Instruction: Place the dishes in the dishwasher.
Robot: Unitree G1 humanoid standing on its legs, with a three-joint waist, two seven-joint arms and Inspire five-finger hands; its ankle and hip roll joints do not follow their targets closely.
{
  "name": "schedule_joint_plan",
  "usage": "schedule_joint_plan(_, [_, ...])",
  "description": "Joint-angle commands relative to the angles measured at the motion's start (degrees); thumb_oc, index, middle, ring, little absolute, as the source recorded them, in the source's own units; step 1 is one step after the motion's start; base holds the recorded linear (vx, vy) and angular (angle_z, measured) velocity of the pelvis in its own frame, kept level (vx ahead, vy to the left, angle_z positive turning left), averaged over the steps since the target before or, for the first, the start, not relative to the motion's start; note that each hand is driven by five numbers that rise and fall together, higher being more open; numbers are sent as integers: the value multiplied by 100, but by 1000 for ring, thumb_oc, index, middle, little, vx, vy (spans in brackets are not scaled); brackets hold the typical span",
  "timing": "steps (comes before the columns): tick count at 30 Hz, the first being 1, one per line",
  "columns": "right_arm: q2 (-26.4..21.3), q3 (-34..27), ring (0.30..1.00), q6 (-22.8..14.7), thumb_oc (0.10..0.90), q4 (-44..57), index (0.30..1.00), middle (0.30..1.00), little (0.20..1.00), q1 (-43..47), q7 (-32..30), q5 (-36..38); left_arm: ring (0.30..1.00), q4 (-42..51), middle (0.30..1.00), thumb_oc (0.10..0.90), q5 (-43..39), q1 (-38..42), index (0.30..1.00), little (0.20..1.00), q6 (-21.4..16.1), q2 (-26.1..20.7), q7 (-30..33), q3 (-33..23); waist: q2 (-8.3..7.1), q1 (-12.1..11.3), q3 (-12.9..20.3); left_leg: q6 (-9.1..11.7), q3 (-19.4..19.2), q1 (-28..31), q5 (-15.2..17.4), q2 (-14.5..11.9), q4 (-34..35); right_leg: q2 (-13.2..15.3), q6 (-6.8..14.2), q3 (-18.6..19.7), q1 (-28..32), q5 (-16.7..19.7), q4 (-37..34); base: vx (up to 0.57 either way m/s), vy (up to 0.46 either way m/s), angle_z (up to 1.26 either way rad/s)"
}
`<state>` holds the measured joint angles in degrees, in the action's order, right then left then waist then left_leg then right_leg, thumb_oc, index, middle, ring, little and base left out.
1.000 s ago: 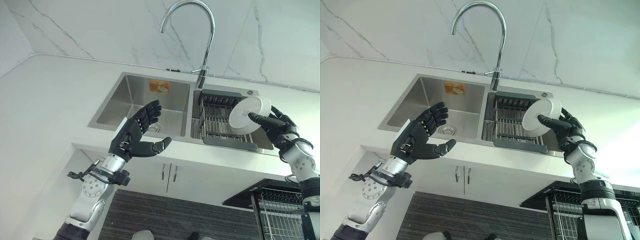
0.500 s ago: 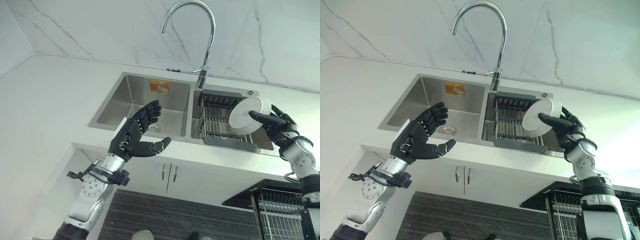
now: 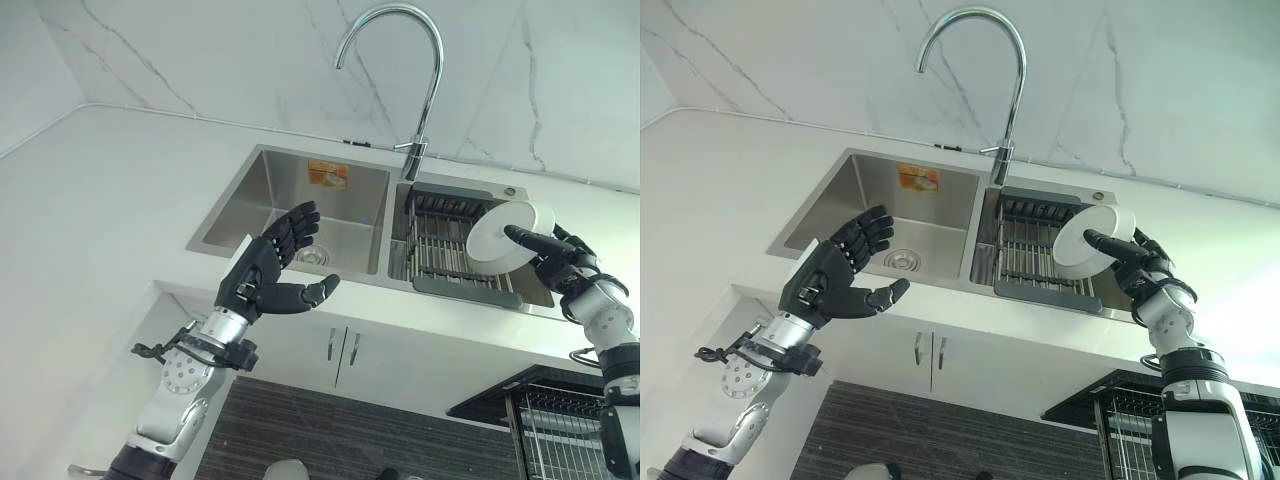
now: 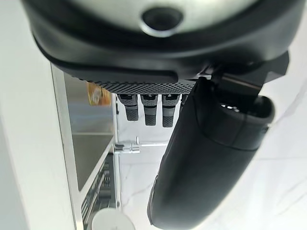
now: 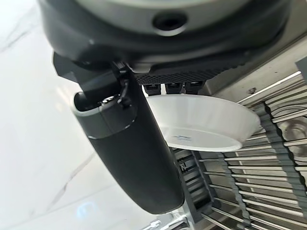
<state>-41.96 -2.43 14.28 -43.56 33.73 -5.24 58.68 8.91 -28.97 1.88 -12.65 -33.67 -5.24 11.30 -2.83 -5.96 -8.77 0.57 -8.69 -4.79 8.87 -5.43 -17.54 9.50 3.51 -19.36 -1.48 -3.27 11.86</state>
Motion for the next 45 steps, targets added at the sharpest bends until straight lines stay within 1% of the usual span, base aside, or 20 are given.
schedule_joint_plan(1, [-689,188,900,-440,800,107,900,900,900,923,229,259,900,588,900,800,-162,468,900,900,-564,-245,64,69,-13,-124,420,332,30,317,602,-202,35,133,309,-39,72,-826,533,0,0,0])
schedule_joint_plan(7, [-711,252,900,-380,800,-204,900,900,900,1073,276,255,900,570,900,800,-203,459,900,900,-534,-289,84,51,12,-173,416,358,65,360,621,-220,35,136,305,-86,152,-877,533,22,-10,8])
schedule_joint_plan(8, [-722,266,801,-394,734,-232,801,801,801,1093,271,262,900,578,900,800,-213,453,900,900,-529,-301,89,43,16,-182,412,361,71,362,619,-222,35,138,303,-92,161,-882,533,6,-8,8])
schedule_joint_plan(9, [-731,281,404,-423,469,-275,404,404,404,1136,262,272,900,569,900,800,-211,456,900,900,-527,-306,97,39,13,-187,411,359,74,336,578,-219,35,146,291,-105,146,-856,533,-13,-9,9])
schedule_joint_plan(10, [-728,285,300,-451,400,-308,300,300,300,1159,249,264,900,559,900,800,-205,460,900,900,-522,-303,103,41,15,-192,411,358,80,338,576,-216,35,144,288,-110,153,-859,533,-9,-11,7])
schedule_joint_plan(13, [-734,290,300,-538,400,-399,300,300,300,1239,118,221,900,562,900,800,-207,467,900,900,-492,-321,125,43,19,-211,419,364,99,337,569,-215,35,144,283,-124,168,-869,533,4,-4,1])
schedule_joint_plan(20, [-789,431,300,-411,400,-939,300,300,300,1569,-108,94,900,535,900,800,-201,475,900,900,-456,-371,117,134,41,-271,432,379,127,320,538,-228,35,141,274,-149,181,-881,533,4,-2,1])
schedule_joint_plan(27, [-703,443,300,-568,400,-1224,300,300,300,1716,-360,67,900,500,900,800,-216,559,900,900,-396,-382,206,248,82,-278,440,391,121,318,513,-254,35,120,254,-145,187,-893,533,-11,-1,2])
schedule_joint_plan(30, [-646,466,300,-777,400,-1147,300,300,300,1704,-513,89,900,519,900,800,-223,576,900,900,-396,-396,237,279,105,-255,436,408,117,302,492,-279,35,104,240,-133,165,-897,533,-68,-40,-1])
schedule_joint_plan(32, [-576,449,300,-1095,400,-763,300,300,300,1631,-506,203,900,556,900,800,-187,514,900,900,-394,-368,212,244,122,-223,428,431,100,297,474,-314,35,75,222,-116,149,-898,533,-21,-137,-4])
schedule_joint_plan(33, [-513,348,300,-1334,400,-127,300,300,300,1468,-543,191,900,631,900,800,-242,385,900,900,-534,-366,103,149,149,-184,431,445,97,284,453,-330,35,41,196,-95,114,-907,533,16,-149,-6])
schedule_joint_plan(35, [-499,286,300,-1425,400,149,300,300,300,1352,-580,87,900,685,900,800,-325,308,900,900,-643,-366,19,79,157,-169,435,447,97,285,449,-341,35,22,182,-84,106,-915,533,34,-136,-3])
schedule_joint_plan(36, [-432,162,300,-1595,400,752,300,300,300,1143,-739,-112,900,806,900,800,-310,179,900,900,-763,-293,-54,-49,169,-121,428,457,73,281,433,-376,35,-13,153,-56,85,-930,533,41,-157,-1])
schedule_joint_plan(37, [-394,93,300,-1657,400,1150,300,300,300,1023,-848,-196,900,844,900,800,-306,131,900,900,-824,-289,-65,-104,177,-81,422,462,49,275,424,-396,35,-43,141,-29,64,-936,533,27,-136,-4])
schedule_joint_plan(39, [-332,-95,300,-1656,400,2075,300,300,300,709,-1137,-374,900,982,900,800,-93,17,900,900,-1012,-232,-96,-193,202,-7,410,473,27,265,419,-423,35,-103,127,46,27,-951,533,-30,-64,-6])
schedule_joint_plan(40, [-265,-228,300,-1719,400,2760,300,300,300,389,-1280,-561,900,1086,900,800,64,-44,900,900,-1196,-236,-65,-252,218,21,412,447,122,224,434,-360,35,-150,134,134,-37,-940,533,-89,-11,-4])
schedule_joint_plan(41, [-217,-296,300,-1738,400,3221,300,300,300,202,-1374,-838,900,1126,900,800,102,-44,900,900,-1272,-245,-18,-307,229,49,393,412,193,233,466,-273,35,-179,143,200,-84,-926,533,-89,13,-10])
schedule_joint_plan(42, [-195,-322,300,-1755,400,3372,300,300,300,125,-1401,-998,900,1140,900,800,141,-40,900,900,-1288,-247,10,-330,226,64,393,384,222,249,478,-210,35,-189,147,240,-123,-910,533,-137,108,-29])
schedule_joint_plan(43, [-87,-332,300,-1896,400,3963,300,300,300,-126,-1520,-1406,900,1186,900,800,209,-43,900,900,-1299,-245,12,-427,181,40,330,251,293,378,489,108,35,-177,196,431,-184,-855,533,-143,127,-36])
schedule_joint_plan(45, [98,-408,300,-1989,400,4659,300,300,300,-445,-1597,-1648,900,1300,900,800,325,-22,900,900,-1230,-136,-130,-507,64,-33,192,95,407,430,430,549,35,-74,231,628,-227,-748,533,-134,113,-51])
